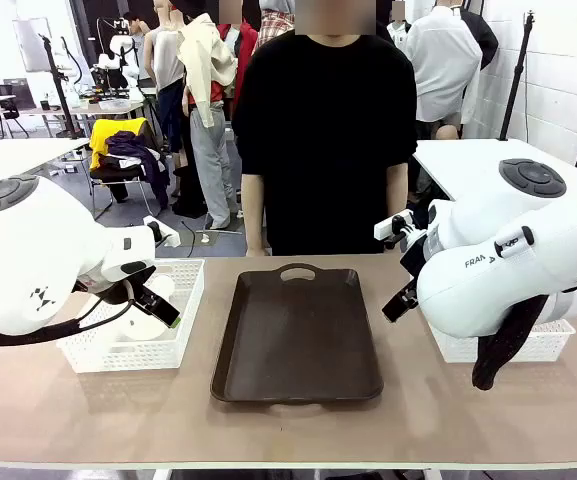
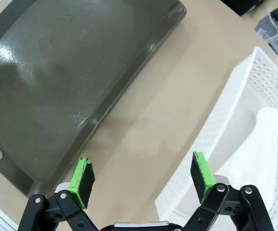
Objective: Prepare the laboratory tools.
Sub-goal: Pick up the Big flask that the person points to.
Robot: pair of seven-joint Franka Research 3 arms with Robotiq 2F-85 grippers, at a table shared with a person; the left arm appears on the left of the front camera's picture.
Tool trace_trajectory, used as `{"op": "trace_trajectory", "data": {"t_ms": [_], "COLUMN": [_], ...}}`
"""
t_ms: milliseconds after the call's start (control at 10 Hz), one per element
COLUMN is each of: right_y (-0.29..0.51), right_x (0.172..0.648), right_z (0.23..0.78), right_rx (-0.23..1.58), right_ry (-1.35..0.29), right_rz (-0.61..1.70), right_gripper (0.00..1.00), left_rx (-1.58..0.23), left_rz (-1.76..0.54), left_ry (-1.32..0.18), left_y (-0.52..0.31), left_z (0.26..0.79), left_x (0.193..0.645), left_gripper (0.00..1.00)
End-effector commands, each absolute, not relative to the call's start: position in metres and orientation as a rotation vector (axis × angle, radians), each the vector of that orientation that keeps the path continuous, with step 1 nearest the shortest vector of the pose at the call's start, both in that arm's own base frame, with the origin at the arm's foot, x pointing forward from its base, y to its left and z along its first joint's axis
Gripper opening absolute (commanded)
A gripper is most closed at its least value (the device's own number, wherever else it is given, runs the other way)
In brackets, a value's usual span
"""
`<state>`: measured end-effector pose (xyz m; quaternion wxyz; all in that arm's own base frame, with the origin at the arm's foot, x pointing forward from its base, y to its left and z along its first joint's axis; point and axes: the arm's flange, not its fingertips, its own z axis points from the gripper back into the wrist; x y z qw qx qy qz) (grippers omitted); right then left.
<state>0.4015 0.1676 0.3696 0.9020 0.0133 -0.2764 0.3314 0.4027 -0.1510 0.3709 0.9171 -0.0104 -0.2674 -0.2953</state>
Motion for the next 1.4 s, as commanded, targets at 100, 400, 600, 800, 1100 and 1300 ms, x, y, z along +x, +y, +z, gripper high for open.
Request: {"op": "trace_trajectory", "data": {"t_ms": [100,400,600,800,1100,1300], "right_y": [0.1676,0.1676,0.1676,0.1676,0.1676,0.1676], "right_x": [0.4015,0.4015,0.4015,0.4015,0.4015,0.4015], "right_z": [0.3696,0.3696,0.3696,0.3696,0.3696,0.3696], "right_rx": [0.028,0.028,0.028,0.028,0.028,0.028], "right_ry": [-0.572,-0.572,-0.572,-0.572,-0.572,-0.572], "right_rz": [0.685,0.685,0.685,0.685,0.685,0.685], "right_gripper": [1.0,1.0,1.0,1.0,1.0,1.0], "left_rx": [-0.021,-0.021,-0.021,-0.021,-0.021,-0.021], "left_rz": [-0.608,-0.608,-0.608,-0.608,-0.608,-0.608], "left_ry": [-0.551,-0.551,-0.551,-0.551,-0.551,-0.551], "left_y": [-0.151,-0.151,-0.151,-0.151,-0.151,-0.151], "left_z": [0.3711,0.3711,0.3711,0.3711,0.3711,0.3711], "left_x": [0.4027,0.4027,0.4027,0.4027,0.4027,0.4027], "left_gripper": [1.0,1.0,1.0,1.0,1.0,1.0]}}
